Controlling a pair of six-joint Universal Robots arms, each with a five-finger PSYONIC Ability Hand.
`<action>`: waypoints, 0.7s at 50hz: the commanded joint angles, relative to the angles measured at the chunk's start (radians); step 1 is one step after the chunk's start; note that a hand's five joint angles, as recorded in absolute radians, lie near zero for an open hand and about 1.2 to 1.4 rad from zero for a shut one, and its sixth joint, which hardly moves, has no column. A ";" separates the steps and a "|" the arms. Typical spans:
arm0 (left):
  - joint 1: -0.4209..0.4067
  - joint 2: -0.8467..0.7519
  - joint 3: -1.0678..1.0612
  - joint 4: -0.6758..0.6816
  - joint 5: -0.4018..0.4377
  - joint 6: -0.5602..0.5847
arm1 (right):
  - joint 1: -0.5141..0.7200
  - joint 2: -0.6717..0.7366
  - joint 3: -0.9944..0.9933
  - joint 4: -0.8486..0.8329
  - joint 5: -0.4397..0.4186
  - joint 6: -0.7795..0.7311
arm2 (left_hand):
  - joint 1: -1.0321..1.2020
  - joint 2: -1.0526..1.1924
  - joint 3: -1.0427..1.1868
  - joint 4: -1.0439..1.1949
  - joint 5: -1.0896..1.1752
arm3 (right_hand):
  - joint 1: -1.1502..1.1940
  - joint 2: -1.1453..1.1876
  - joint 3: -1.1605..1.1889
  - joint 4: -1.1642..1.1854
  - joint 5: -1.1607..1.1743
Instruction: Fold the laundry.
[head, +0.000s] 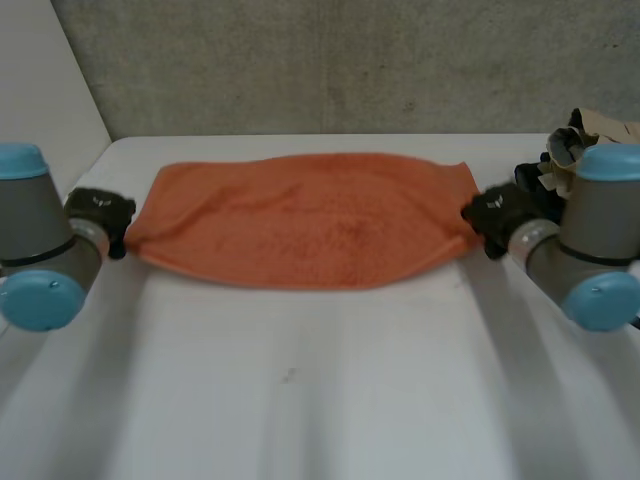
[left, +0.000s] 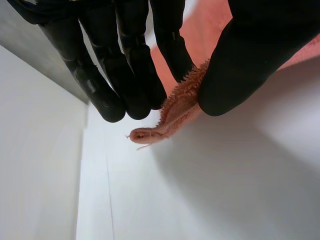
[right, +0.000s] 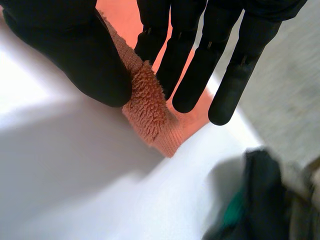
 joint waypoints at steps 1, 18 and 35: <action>0.060 0.222 -0.252 -0.319 0.020 0.208 | -0.075 -0.228 0.210 0.438 0.010 -0.181 | 0.231 0.197 0.204 0.197 0.241 | 0.272 0.216 0.205 0.200 0.219; 0.049 0.103 -0.008 -0.216 0.096 0.291 | -0.062 -0.110 0.112 0.179 0.075 -0.136 | 0.231 0.197 0.204 0.197 0.241 | 0.272 0.216 0.205 0.200 0.219; -0.114 -0.339 0.652 -0.290 -0.053 0.151 | -0.005 0.095 -0.035 -0.157 0.179 -0.133 | 0.231 0.197 0.204 0.197 0.241 | -0.609 -0.666 -0.676 -0.682 -0.662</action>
